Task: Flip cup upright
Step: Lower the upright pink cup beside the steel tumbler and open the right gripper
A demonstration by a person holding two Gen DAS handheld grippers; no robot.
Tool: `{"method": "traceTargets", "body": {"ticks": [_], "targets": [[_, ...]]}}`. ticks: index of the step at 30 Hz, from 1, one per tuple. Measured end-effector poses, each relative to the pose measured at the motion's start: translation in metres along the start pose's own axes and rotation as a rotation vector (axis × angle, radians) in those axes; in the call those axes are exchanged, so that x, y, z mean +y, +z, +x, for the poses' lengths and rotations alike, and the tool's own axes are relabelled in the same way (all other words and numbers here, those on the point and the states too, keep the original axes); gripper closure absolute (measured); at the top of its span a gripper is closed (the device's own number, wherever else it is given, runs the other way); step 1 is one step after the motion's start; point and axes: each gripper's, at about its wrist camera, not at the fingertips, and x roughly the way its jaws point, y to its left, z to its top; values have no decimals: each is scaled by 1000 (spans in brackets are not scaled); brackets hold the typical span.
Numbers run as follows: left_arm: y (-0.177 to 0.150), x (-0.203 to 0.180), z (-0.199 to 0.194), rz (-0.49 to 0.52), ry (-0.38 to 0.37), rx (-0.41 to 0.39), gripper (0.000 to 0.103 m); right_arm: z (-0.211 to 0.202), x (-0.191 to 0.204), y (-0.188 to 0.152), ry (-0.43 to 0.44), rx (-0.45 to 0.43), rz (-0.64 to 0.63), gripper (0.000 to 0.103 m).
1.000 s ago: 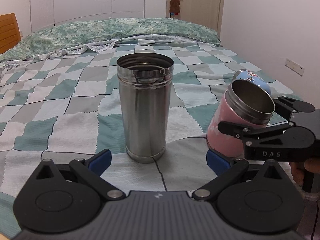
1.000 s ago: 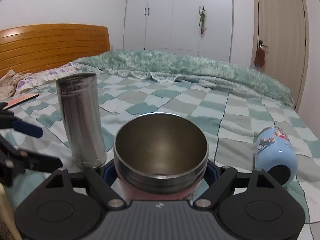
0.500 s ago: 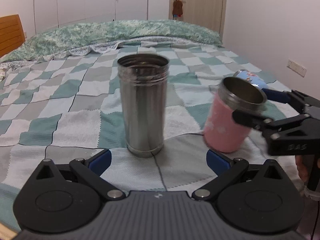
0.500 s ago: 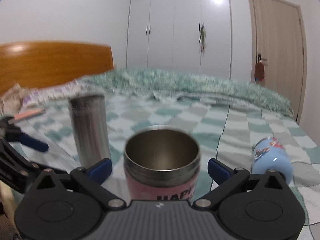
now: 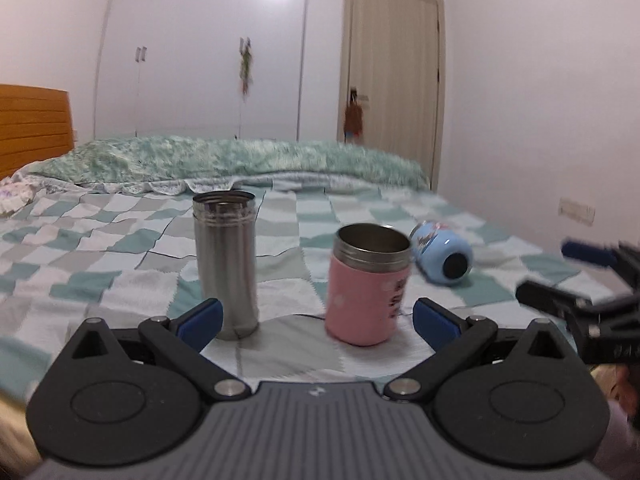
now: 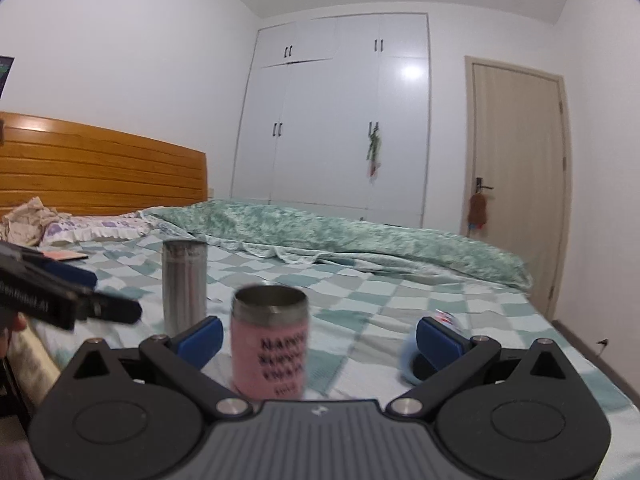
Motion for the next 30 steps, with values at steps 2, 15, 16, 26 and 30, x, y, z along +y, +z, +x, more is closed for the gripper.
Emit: {"method": "traceTargets", "body": {"ticks": [2, 15, 16, 26, 30], "targets": [[-16, -11, -8, 1, 46, -70, 0, -16, -5, -15, -16, -5, -8, 0], [-66, -47, -11, 63, 104, -164, 0, -56, -22, -60, -64, -58, -22, 0], [-67, -46, -12, 62, 107, -166, 0, -57, -23, -60, -65, -62, -21, 0], [-69, -42, -10, 52, 100, -160, 0, -52, -19, -60, -66, -60, -20, 0], [-70, -43, -10, 56, 102, -163, 0, -49, -18, -59, -67, -58, -23, 0]]}}
